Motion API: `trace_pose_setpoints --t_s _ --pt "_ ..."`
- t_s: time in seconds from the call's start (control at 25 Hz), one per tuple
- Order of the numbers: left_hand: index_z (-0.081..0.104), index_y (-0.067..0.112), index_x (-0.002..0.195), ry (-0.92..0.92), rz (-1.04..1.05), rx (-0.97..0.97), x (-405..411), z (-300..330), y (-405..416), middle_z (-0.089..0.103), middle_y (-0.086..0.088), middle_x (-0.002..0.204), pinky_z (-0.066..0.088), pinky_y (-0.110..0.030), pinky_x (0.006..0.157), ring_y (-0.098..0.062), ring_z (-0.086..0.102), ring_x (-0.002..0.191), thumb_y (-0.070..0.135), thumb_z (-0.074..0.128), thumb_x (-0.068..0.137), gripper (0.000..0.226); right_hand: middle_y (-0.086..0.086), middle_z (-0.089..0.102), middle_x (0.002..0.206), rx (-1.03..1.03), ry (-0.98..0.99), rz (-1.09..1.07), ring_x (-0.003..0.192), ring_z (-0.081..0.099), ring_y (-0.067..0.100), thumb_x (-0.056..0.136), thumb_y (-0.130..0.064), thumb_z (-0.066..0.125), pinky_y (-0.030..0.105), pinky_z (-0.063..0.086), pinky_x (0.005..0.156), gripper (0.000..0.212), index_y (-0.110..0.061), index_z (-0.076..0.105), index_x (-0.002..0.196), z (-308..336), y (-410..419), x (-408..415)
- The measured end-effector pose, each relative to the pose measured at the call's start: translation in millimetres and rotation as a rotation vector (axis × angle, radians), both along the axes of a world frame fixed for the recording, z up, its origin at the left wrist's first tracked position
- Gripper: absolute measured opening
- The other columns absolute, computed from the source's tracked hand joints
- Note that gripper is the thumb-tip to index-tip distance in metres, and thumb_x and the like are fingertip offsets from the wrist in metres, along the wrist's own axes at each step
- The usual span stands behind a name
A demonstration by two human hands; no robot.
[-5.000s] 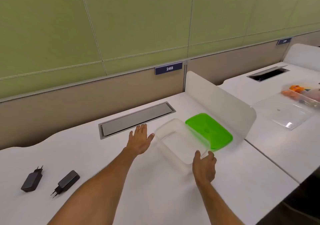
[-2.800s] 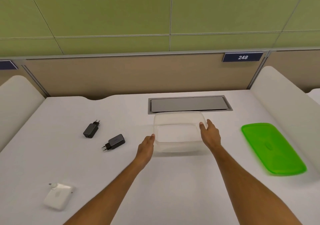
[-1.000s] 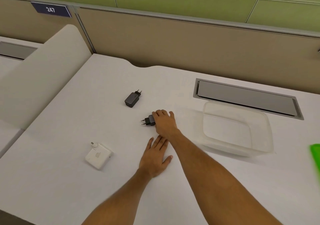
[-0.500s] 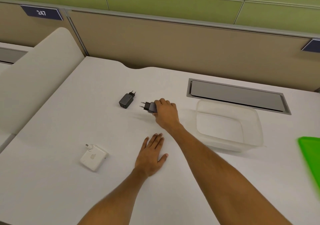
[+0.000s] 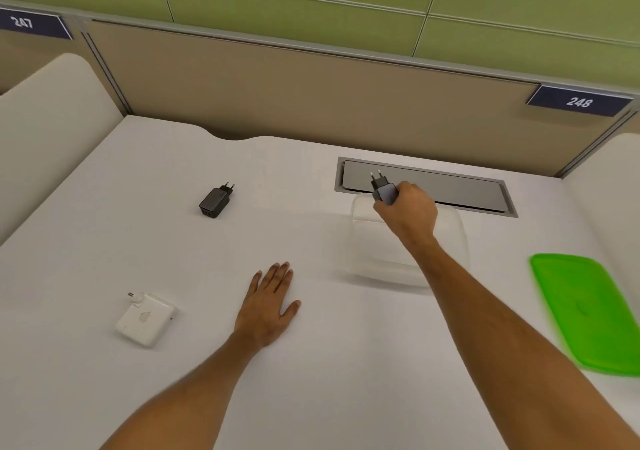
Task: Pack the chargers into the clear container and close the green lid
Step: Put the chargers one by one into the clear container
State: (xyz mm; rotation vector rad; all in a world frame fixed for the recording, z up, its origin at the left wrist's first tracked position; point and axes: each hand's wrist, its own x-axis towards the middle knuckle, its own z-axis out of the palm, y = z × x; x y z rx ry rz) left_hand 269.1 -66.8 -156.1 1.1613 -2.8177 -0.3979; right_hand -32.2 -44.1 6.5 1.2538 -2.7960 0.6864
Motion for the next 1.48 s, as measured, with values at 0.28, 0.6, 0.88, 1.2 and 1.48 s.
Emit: trace_pose_setpoints --t_s 0.28,0.6,0.88,1.2,1.48 --pt "0.016 0.017 0.151 -0.004 0.004 -0.006 -0.8 0.4 2.0 0.012 0.003 0.160 0.003 -0.039 0.121 -0.011 0.004 0.147 0.057 0.018 0.092 0.071 0.007 0.062 0.073 0.225 -0.160 -0.227 0.063 0.054 0.027 0.071 -0.038 0.068 0.027 0.039 0.056 0.031 -0.012 0.052 0.073 -28.4 44.4 -32.4" --pt "0.016 0.017 0.151 -0.003 0.005 -0.006 -0.5 1.3 2.5 0.012 0.003 0.160 0.006 -0.041 0.121 -0.011 0.004 0.147 0.057 0.019 0.093 0.070 0.009 0.061 0.090 0.470 -0.231 -0.225 0.084 0.061 0.031 0.071 -0.029 0.072 0.029 0.044 0.063 0.031 -0.011 0.060 0.093 -41.9 47.2 -39.9" --pt "0.019 0.016 0.150 0.017 0.012 -0.006 -0.9 2.1 3.0 0.015 0.003 0.160 0.007 -0.041 0.121 -0.012 0.006 0.147 0.055 0.021 0.093 0.070 0.008 0.055 0.083 0.522 -0.211 -0.241 0.076 0.053 0.030 0.078 -0.025 0.068 0.030 0.044 0.063 0.026 -0.007 0.062 0.096 -47.3 47.9 -42.0" --pt "0.018 0.016 0.151 -0.005 0.007 -0.001 -1.5 6.7 4.3 0.012 0.002 0.160 0.001 -0.038 0.121 -0.011 0.002 0.147 0.055 0.020 0.093 0.070 0.004 0.048 0.054 0.261 0.080 -0.151 0.044 0.036 0.018 0.079 -0.019 0.058 0.020 0.026 0.048 0.030 -0.012 0.039 0.056 3.2 4.8 -19.1" --pt "0.010 0.017 0.152 -0.035 0.014 0.028 -1.9 10.7 2.4 0.005 0.002 0.162 -0.005 -0.037 0.120 -0.011 -0.004 0.147 0.056 0.019 0.093 0.070 0.006 0.059 0.065 0.186 0.222 0.303 0.054 0.047 0.024 0.087 -0.028 0.053 0.025 0.033 0.053 0.024 -0.009 0.056 0.072 13.5 -59.7 95.9"
